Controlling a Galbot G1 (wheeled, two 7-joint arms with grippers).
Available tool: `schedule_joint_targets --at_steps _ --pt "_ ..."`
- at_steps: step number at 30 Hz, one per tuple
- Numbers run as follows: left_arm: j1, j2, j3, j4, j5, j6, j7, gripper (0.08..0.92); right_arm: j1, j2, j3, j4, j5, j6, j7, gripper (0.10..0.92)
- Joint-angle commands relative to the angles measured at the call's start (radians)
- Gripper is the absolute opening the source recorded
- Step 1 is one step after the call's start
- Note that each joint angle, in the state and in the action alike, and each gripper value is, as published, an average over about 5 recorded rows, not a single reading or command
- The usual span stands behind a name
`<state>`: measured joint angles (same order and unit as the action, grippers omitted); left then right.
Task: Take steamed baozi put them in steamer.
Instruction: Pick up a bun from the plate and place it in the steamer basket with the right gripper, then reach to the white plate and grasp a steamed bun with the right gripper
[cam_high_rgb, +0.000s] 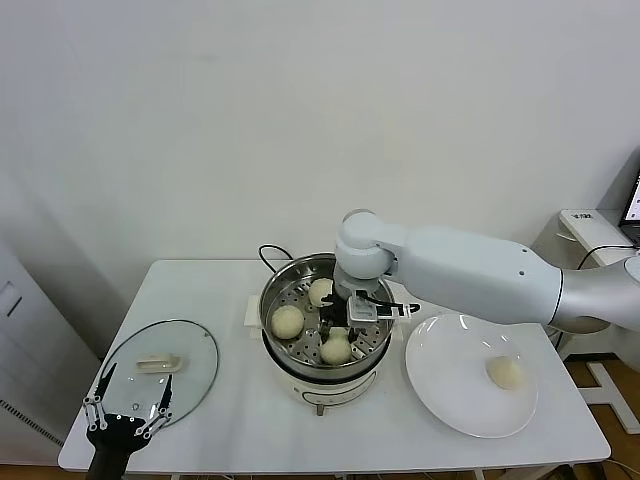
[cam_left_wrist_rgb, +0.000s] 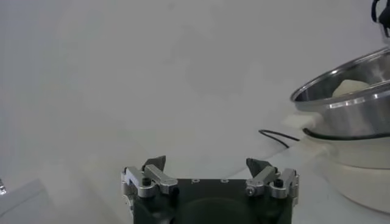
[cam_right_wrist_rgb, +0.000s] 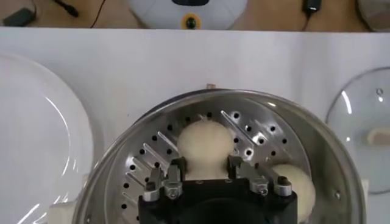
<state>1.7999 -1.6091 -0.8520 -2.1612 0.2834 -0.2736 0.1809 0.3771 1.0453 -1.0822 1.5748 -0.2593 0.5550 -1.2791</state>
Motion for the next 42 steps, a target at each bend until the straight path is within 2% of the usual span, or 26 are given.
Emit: schedule_joint_targets --at_steps 1,4,8,13,16,20,28,33,42 --pt "0.008 -0.038 0.001 -0.002 0.002 -0.004 0.000 0.823 -0.014 0.007 0.036 -0.004 -0.016 0.015 0.004 0.617" --pt "0.010 -0.036 0.001 -0.004 0.002 -0.005 -0.001 0.823 0.015 -0.004 0.082 -0.034 0.029 -0.030 0.014 0.703" --pt "0.013 -0.032 -0.001 -0.012 -0.002 -0.005 -0.001 0.823 0.100 -0.064 0.104 -0.113 0.191 -0.179 0.085 0.800" --pt "0.017 -0.035 -0.001 -0.020 -0.002 -0.006 -0.002 0.823 0.239 -0.174 -0.010 -0.284 0.557 -0.549 0.142 0.821" --pt "0.014 -0.034 0.000 -0.024 0.000 -0.004 -0.001 0.823 0.265 -0.237 -0.064 -0.381 0.680 -0.642 0.109 0.822" --pt "0.003 -0.027 0.000 -0.030 0.001 0.004 -0.001 0.823 0.222 -0.347 -0.071 -0.438 0.586 -0.663 0.051 0.823" --pt "0.001 -0.023 0.016 -0.031 0.014 0.008 -0.001 0.823 -0.127 -0.550 0.126 -0.388 0.316 -0.618 0.041 0.823" --pt "0.002 -0.021 0.029 -0.026 0.031 0.007 -0.001 0.823 -0.415 -0.576 0.397 -0.383 0.125 -0.557 0.041 0.823" --pt "0.005 -0.024 0.037 -0.011 0.048 0.002 -0.001 0.823 -0.653 -0.568 0.578 -0.388 0.026 -0.548 0.044 0.823"
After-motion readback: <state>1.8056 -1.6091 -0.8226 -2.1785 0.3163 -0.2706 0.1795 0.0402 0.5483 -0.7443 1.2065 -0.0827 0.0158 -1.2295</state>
